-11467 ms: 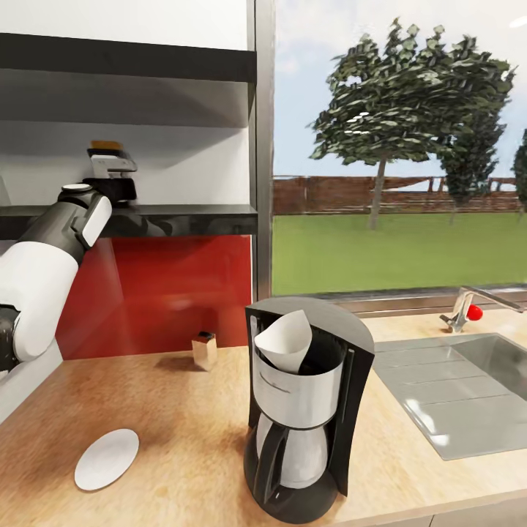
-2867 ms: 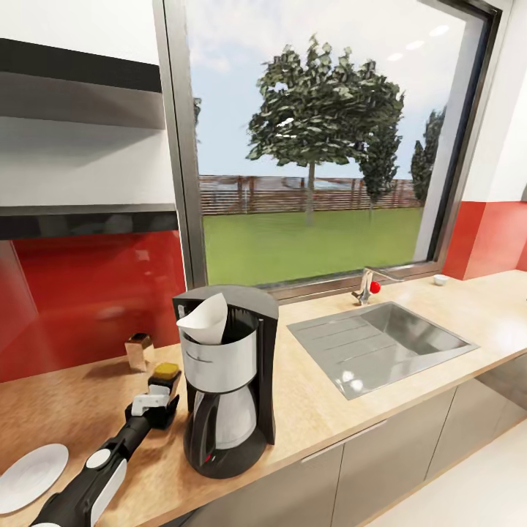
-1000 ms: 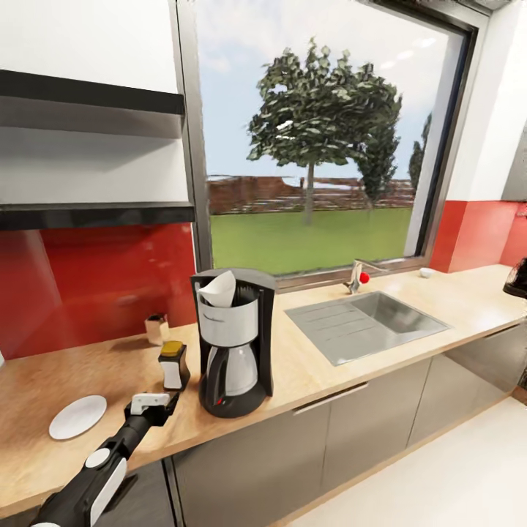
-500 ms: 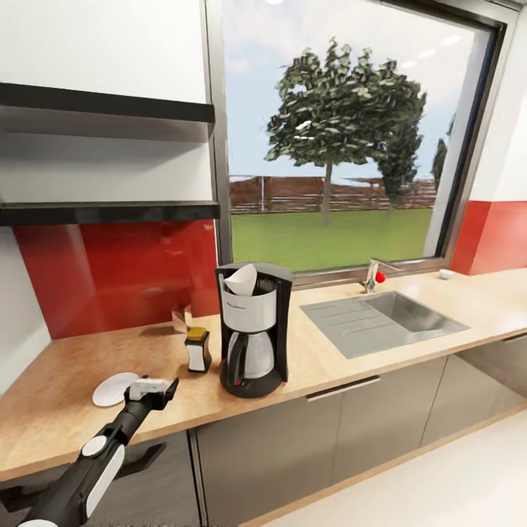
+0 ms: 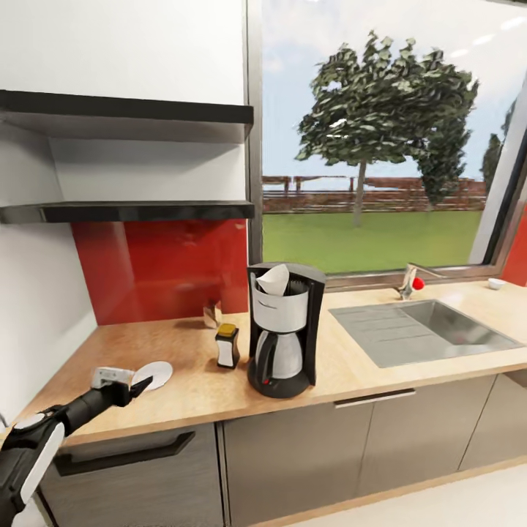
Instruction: Set up a coffee station on the kitchen countertop: keep the coffee maker on the countertop, move the bottle of coffee from the kitchen shelf to the counter next to the coffee maker, place a paper coffee filter on top of the coffee maker, put the saucer next to the coffee maker with the coffee cup on the saucer, and place the electric kettle next to the coffee maker.
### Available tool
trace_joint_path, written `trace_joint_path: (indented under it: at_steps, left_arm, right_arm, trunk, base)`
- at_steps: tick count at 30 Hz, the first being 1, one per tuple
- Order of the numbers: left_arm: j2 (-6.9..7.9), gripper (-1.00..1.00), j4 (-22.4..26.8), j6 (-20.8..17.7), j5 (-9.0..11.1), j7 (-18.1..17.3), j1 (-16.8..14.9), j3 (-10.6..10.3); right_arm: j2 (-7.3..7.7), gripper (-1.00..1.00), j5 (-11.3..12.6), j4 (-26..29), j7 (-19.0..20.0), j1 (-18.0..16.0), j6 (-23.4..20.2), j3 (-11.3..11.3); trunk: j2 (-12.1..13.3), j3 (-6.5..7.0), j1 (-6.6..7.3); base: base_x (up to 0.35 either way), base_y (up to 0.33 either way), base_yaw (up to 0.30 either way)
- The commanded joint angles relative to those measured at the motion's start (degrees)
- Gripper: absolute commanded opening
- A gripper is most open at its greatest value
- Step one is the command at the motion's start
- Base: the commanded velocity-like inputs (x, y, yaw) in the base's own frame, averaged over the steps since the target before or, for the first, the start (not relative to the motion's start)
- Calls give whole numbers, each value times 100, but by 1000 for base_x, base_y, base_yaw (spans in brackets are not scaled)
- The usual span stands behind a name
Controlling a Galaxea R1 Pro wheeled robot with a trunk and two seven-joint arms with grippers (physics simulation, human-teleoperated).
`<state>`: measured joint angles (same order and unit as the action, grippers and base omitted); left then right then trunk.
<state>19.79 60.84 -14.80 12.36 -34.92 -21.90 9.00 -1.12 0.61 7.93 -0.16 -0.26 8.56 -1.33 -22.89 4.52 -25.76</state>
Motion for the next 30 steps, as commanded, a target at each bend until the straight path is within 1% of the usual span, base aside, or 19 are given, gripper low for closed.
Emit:
trace_joint_path:
  at_steps: [1, 3, 6, 11, 13, 15, 19, 22, 26, 30]
  left_arm:
    - [0, 100, 86, -273, 48, -180, -3, 80]
    - [-13, 100, 181, -530, 38, -336, -5, 147]
    - [-28, 100, 230, -669, 31, -400, -12, 180]
    - [-23, 100, 192, -850, 39, -405, -70, 241]
    - [-17, 100, 179, -993, 43, -404, -84, 269]
    - [-13, 100, 171, -1245, 36, -402, -100, 318]
    - [-19, 100, 167, -1607, 26, -402, -110, 342]
    - [-46, 100, 167, -1721, 33, -405, -119, 304]
    - [-66, 100, 170, -1817, 43, -409, -215, 290]
    - [-73, 100, 170, -2151, 43, -415, -410, 281]
  right_arm:
    - [11, 100, 4, 0, -2, -1, 18, -17]
    - [24, 100, 2, 4, -5, -1, 19, -19]
    - [30, 100, 1, 18, -7, -1, 21, -17]
    - [25, 100, -10, 321, 1, -1, 23, -12]
    - [25, 100, -12, 423, 7, -1, 18, -10]
    - [24, 100, -15, 529, 8, -1, 10, -4]
    - [19, 100, -16, 595, 25, -1, 8, 4]
    - [16, 100, -13, 659, 47, -1, 11, 16]
    - [5, 100, -2, 947, 46, -2, 2, 17]
    - [-9, 100, 5, 1079, 43, -1, -2, 11]
  trunk:
    - [-4, -3, -2]
    - [-4, -3, -2]
    - [-4, -3, -2]
    - [-4, -3, -2]
    - [-4, -3, -2]
    - [-4, -3, -2]
    - [-4, -3, -2]
    - [-4, -3, -2]
    - [-4, -3, -2]
    - [-4, -3, -2]
  base:
    - [0, 0, 273]
    - [0, 0, 273]
    - [0, 0, 273]
    - [0, 0, 273]
    - [0, 0, 273]
    - [0, 0, 273]
    - [0, 0, 257]
    - [0, 0, 63]
    - [0, 0, 13]
    - [0, 0, 3]
